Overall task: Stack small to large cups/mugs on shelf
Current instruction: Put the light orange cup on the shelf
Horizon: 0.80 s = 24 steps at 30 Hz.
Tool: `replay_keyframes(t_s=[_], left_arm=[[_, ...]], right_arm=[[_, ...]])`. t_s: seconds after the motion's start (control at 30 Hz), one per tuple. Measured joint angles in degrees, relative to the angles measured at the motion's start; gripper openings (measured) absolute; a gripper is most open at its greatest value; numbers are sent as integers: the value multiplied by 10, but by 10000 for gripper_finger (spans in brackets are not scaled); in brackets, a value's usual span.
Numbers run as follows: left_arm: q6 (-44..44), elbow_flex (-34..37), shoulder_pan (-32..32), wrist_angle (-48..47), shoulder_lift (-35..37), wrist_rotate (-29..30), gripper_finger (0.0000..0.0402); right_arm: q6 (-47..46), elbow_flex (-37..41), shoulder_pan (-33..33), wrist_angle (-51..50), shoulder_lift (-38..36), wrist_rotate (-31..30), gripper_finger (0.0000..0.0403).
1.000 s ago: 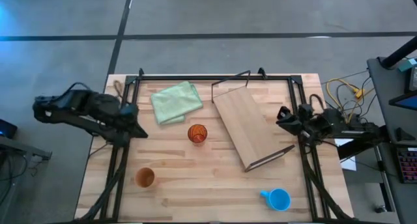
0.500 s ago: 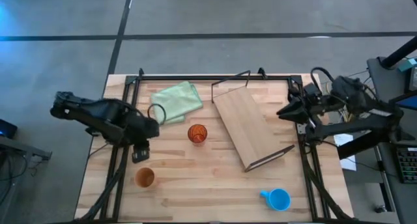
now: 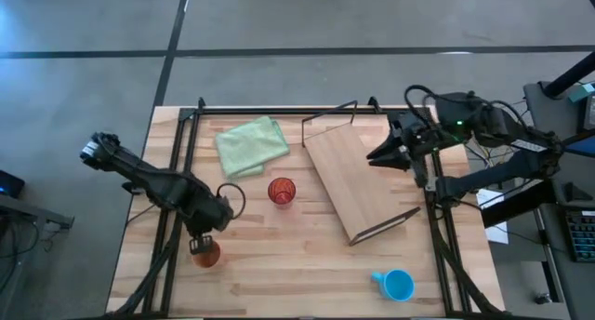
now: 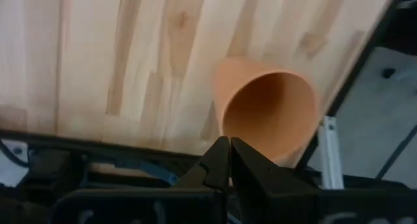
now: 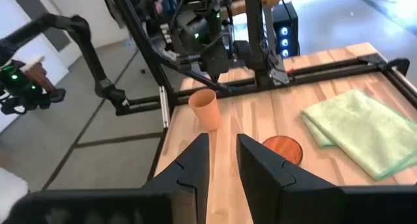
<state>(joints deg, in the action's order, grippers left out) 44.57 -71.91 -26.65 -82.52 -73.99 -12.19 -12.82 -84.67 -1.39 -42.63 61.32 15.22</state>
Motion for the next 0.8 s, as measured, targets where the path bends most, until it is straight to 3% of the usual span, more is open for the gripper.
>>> replay_keyframes(t_s=[0.17, 0.5, 0.8], left_arm=[[1, 41, -6, 0, -23, -19, 5], [-4, 51, -5, 18, -66, -26, 69], [-3, 47, -8, 56, -71, -26, 73]], right_arm=[[0, -1, 0, -6, 24, 0, 73], [-6, 1, 0, -5, 17, 0, 73], [-6, 1, 0, -4, 6, -1, 73]])
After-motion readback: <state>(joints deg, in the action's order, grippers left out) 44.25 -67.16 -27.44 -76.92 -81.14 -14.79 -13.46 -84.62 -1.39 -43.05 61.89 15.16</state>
